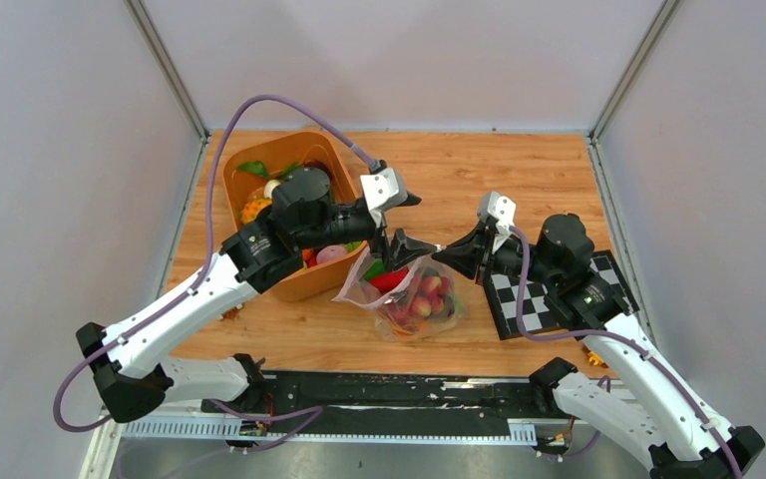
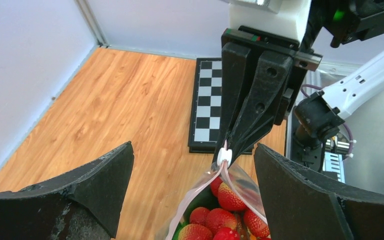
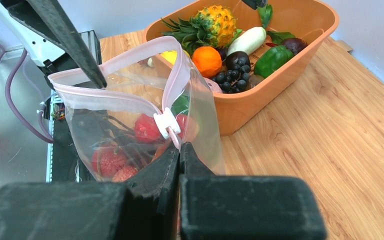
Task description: Place the food in the zip-top bag and seal the zipper
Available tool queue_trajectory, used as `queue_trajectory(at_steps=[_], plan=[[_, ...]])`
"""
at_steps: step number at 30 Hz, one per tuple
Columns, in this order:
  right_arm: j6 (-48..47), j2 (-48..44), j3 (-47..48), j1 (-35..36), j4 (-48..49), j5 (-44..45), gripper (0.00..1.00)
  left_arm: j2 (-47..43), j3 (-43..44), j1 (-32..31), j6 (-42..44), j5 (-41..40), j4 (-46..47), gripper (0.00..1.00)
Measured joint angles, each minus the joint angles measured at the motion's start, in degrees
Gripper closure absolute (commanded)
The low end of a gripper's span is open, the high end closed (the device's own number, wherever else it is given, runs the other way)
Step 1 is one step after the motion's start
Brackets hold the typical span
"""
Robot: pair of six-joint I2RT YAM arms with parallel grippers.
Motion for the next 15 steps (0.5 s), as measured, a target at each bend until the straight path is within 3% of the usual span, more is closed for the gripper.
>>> queue_trajectory(at_steps=[3, 11, 15], plan=[[0.0, 0.0, 0.0, 0.0, -0.1, 0.0, 1.0, 1.4, 1.8, 0.0, 0.3, 2.1, -0.9, 0.08], [0.0, 0.0, 0.1, 0.0, -0.3, -0.2, 1.0, 5.5, 5.6, -0.4, 3.7, 5.2, -7.5, 0.32], [0.1, 0.0, 0.1, 0.0, -0.3, -0.3, 1.0, 5.9, 5.6, -0.9, 4.7, 4.3, -10.0, 0.38]])
